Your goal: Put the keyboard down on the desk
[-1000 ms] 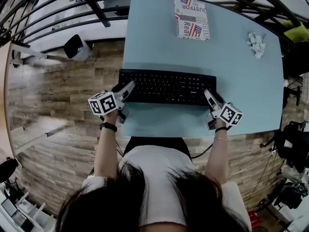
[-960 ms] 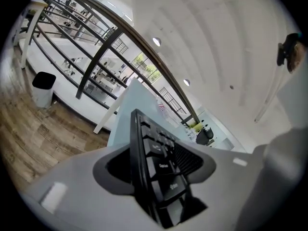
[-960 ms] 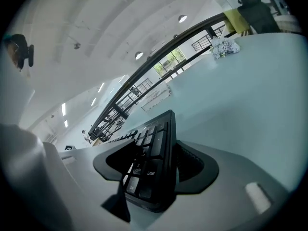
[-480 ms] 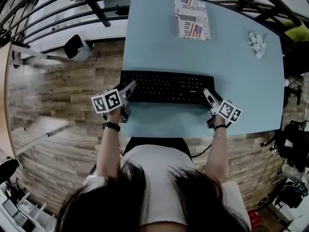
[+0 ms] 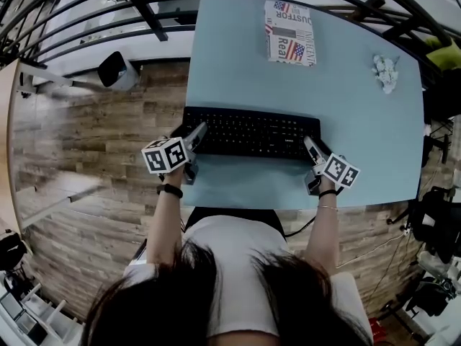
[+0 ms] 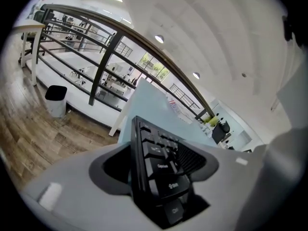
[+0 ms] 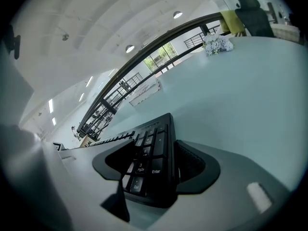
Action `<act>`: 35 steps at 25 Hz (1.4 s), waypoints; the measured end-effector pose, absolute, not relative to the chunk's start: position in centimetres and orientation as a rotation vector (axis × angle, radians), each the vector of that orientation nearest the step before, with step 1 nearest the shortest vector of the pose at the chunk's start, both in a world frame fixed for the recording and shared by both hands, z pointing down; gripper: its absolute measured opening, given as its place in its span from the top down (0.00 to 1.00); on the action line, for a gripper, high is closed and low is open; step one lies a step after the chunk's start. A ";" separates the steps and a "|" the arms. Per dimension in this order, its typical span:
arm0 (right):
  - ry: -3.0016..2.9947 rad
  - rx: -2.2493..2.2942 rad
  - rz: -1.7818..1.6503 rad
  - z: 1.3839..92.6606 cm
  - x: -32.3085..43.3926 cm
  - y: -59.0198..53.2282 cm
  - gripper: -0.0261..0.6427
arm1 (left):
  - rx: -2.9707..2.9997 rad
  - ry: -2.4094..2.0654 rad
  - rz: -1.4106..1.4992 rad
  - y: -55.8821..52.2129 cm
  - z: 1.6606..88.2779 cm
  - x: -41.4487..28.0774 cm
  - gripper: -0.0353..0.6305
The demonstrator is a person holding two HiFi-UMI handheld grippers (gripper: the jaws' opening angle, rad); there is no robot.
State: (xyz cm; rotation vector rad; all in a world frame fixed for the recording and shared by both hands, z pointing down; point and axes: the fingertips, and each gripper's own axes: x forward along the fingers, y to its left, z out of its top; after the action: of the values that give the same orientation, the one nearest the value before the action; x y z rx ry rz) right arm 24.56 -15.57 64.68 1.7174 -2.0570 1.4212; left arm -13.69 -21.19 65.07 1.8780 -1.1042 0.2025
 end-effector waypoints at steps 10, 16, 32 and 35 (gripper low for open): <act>-2.015 1.716 1.246 65.4 25.5 -15.6 0.57 | 1.861 -1.207 0.322 -21.4 65.9 -14.0 0.44; -2.053 1.748 1.159 64.5 25.5 -16.0 0.57 | 1.890 -1.295 0.398 -21.2 66.0 -14.8 0.42; -2.152 1.769 0.983 61.1 25.4 -16.9 0.57 | 2.038 -1.364 0.347 -22.8 61.4 -13.9 0.42; -2.179 1.773 0.942 59.6 25.2 -17.3 0.57 | 2.075 -1.368 0.325 -23.1 59.8 -13.4 0.42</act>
State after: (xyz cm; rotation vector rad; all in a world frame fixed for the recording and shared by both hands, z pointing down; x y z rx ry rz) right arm 25.21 -17.28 59.62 1.7732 -2.1789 0.9419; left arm -13.36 -23.08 59.79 2.0745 -1.3683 0.3247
